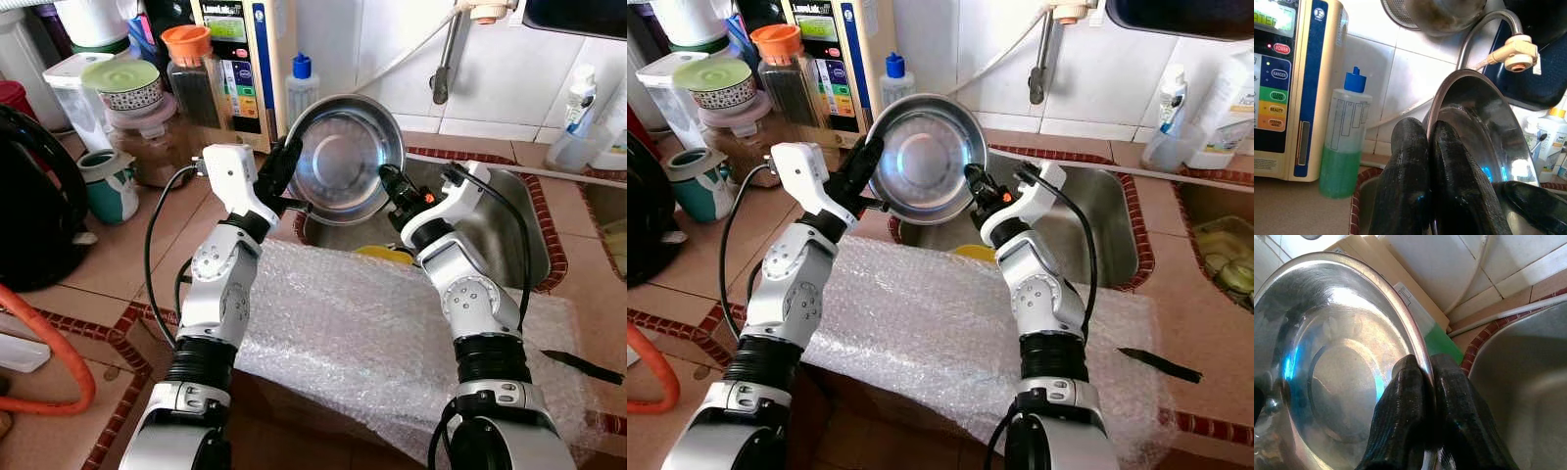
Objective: Kitchen organization
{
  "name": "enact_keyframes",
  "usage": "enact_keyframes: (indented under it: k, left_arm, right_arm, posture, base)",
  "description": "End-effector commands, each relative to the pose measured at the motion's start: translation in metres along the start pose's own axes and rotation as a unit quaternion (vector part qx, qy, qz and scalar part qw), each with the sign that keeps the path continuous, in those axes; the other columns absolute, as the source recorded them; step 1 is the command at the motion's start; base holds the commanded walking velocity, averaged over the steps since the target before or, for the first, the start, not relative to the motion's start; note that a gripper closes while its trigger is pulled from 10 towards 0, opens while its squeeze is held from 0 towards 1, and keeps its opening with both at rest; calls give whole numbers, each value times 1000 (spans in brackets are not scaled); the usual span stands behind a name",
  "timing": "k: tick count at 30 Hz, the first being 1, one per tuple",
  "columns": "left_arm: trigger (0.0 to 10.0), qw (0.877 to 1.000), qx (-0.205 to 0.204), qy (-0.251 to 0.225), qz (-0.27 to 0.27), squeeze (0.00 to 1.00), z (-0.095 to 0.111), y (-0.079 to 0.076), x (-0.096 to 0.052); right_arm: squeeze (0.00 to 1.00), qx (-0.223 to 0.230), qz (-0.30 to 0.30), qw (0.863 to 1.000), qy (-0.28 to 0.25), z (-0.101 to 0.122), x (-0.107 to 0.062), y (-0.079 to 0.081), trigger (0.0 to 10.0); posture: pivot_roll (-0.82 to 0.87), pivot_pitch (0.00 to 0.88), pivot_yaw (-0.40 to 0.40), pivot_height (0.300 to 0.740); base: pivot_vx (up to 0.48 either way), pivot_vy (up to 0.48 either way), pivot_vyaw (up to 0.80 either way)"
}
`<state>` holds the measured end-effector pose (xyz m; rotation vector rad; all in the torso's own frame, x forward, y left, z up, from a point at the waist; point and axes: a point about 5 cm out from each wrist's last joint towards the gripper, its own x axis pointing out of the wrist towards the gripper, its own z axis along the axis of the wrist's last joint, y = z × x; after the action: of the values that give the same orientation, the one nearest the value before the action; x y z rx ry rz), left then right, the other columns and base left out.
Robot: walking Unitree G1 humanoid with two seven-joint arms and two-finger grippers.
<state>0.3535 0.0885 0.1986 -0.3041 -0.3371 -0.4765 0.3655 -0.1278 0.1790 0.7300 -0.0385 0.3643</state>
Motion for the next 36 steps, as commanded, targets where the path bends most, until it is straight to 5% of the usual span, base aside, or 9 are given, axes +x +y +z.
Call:
enact_keyframes:
  k: [1,2,9,10,11,27,30,31,36]
  left_arm:
    - [8627,1000,9,3,1,0,1,2,-2]
    - [10000,1000,8,0,0,0,2,1,-1]
    - [10000,1000,7,2,2,67,2,2,-1]
    - [10000,1000,8,2,1,675,2,1,-1]
    - [10000,1000,7,2,0,1000,2,1,-1]
    - [10000,1000,24,13,-3,1000,3,1,-4]
    - [10000,998,35,44,-6,1000,-9,2,-15]
    - [10000,997,36,65,-7,1000,-18,1,-26]
    - [10000,994,37,100,-18,1000,-31,-4,-40]
  right_arm:
    - [0,-7,-26,999,-37,18,1,-2,0]
    - [0,-8,-27,999,-37,18,1,-2,0]
    - [0,-6,-34,999,-40,17,0,-3,0]
    - [0,-5,-36,998,-41,18,1,-2,0]
    - [0,-5,-36,998,-43,19,1,-2,0]
    - [0,-12,-87,993,-73,27,2,-9,0]
    - [0,-46,-154,984,-74,28,0,-28,0]
    - [0,-80,-203,973,-71,32,-3,-45,0]
    - [0,-127,-251,957,-69,37,-8,-63,0]
  posture:
    - [58,0,57,740]
    - [58,0,57,740]
    - [61,0,58,740]
    - [61,0,59,740]
    - [61,0,59,740]
    - [69,0,74,740]
    - [74,0,78,740]
    - [74,0,78,740]
    - [74,0,78,740]
  base:
    - [0,0,0]
    - [0,0,0]
    - [0,0,0]
    - [0,0,0]
    - [0,0,0]
    - [0,0,0]
    - [0,0,0]
    - [0,0,0]
    - [0,0,0]
